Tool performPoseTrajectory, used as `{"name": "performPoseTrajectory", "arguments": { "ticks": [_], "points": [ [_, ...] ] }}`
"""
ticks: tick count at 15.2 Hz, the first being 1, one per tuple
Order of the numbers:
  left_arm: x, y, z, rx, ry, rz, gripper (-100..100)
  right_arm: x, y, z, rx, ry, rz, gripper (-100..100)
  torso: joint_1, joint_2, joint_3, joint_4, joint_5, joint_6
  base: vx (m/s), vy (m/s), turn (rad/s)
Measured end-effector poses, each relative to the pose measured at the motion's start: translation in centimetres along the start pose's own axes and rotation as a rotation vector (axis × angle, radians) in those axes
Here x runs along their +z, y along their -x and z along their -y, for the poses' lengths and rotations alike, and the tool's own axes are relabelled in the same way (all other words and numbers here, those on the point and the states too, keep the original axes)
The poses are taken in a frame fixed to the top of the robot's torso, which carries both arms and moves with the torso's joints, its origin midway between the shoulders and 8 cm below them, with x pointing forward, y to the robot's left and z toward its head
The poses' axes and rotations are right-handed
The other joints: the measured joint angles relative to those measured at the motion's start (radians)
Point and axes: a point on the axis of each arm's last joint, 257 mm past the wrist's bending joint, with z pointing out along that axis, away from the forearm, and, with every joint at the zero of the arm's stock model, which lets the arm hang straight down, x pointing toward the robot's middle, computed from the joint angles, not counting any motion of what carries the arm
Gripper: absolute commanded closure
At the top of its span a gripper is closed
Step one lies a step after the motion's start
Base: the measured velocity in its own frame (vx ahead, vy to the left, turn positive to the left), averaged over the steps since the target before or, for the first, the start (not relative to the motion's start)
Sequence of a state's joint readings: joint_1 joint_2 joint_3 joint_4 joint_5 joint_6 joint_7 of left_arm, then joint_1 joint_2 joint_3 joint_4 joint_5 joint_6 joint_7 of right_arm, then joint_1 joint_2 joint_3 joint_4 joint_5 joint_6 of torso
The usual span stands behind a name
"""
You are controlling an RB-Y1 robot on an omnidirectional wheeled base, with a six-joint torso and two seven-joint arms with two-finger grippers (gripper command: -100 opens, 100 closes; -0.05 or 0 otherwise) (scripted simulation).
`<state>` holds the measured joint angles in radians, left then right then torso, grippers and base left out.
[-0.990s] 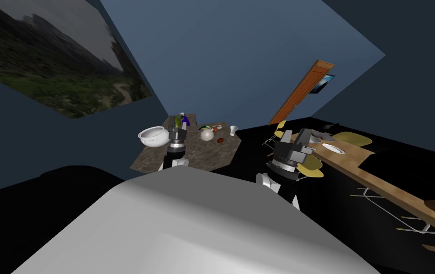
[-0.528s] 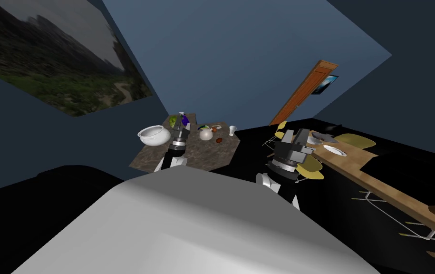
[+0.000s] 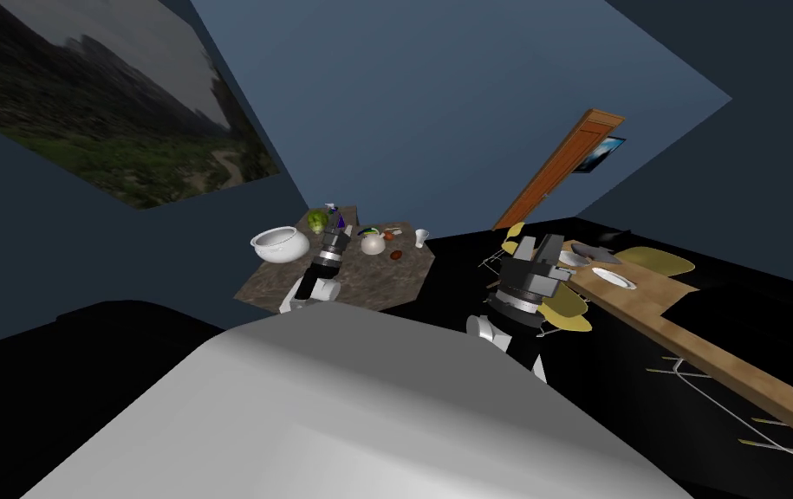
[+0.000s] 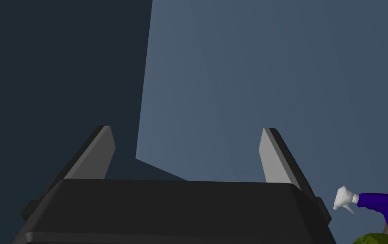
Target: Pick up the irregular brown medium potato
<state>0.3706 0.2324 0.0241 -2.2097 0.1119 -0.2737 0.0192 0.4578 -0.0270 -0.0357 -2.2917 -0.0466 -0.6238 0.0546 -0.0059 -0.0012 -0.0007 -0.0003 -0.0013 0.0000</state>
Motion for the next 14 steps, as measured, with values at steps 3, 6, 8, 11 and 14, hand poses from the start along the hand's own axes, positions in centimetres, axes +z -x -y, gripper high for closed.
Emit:
{"name": "performPoseTrajectory", "arguments": {
  "ticks": [3,6,8,11,14],
  "points": [
    [0.7,0.1,-1.2,-0.010,0.038,-0.007,-100,0.0,0.0,0.0,0.000,0.000,0.000,0,0.001,0.000,0.000,0.000,0.000,0.000,0.012,-0.063,0.041],
    [1.2,0.1,-2.5,-0.023,0.085,-0.013,-100,0.0,0.0,0.0,0.000,0.000,0.000,0,0.001,0.000,0.000,0.000,0.000,0.000,0.004,-0.068,0.034],
    [1.6,0.0,-3.4,-0.033,0.115,-0.015,-100,0.0,0.0,0.0,0.000,0.000,0.000,0,0.001,0.000,0.000,0.000,0.000,0.000,0.006,-0.071,0.055],
    [2.1,0.1,-4.8,-0.050,0.165,-0.015,-100,0.0,0.0,0.0,0.000,0.000,0.000,0,0.001,0.000,0.000,0.000,0.000,0.000,0.013,-0.068,0.032],
    [2.4,0.2,-6.2,-0.065,0.212,-0.013,-100,0.0,0.0,0.0,0.000,0.000,0.000,0,0.001,-0.001,0.000,0.000,0.000,0.000,0.013,-0.067,0.034]
  ]
}}
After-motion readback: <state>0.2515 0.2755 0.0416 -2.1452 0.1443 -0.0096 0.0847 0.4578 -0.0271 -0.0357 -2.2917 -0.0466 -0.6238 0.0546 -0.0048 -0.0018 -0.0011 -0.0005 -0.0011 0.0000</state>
